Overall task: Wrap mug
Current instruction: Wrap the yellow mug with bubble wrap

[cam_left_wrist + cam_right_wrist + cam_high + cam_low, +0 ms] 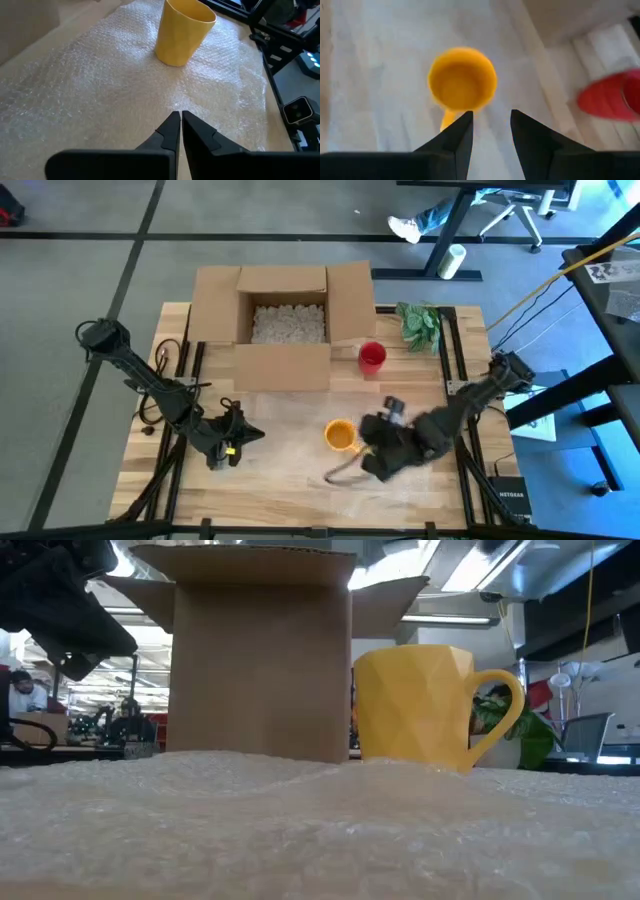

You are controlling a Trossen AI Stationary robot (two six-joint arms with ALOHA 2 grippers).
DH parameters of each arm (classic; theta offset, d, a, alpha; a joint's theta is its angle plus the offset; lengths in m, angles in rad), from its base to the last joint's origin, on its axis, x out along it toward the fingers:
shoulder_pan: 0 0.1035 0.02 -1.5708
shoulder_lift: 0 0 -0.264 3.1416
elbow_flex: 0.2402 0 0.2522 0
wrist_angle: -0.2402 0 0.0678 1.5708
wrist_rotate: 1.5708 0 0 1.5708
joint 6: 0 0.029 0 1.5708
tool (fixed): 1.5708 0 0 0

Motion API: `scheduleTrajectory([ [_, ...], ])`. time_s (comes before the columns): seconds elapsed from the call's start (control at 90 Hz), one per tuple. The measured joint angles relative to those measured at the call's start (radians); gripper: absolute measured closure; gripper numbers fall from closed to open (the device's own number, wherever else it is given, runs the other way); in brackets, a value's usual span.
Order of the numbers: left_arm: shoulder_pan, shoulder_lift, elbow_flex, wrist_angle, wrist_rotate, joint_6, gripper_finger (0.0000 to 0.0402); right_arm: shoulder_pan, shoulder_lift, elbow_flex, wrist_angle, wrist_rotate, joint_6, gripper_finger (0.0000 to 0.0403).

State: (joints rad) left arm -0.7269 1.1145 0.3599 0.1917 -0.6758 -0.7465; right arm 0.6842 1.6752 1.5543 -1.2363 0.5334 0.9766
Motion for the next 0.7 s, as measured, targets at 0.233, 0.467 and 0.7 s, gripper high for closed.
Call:
scheduleTrajectory([
  [0.233,0.0,0.0,0.0,0.005,0.0,0.017,0.0402,0.228,-0.019,-0.164,0.018,0.034,0.437,0.0285],
  [0.467,0.0,0.0,0.0,0.008,0.0,0.021,0.0402,0.36,-0.018,-0.396,0.263,-0.036,0.717,0.0285],
  [0.7,0.0,0.0,0.0,0.008,0.0,0.016,0.0402,0.464,-0.018,-0.528,0.439,-0.082,0.908,0.0285],
])
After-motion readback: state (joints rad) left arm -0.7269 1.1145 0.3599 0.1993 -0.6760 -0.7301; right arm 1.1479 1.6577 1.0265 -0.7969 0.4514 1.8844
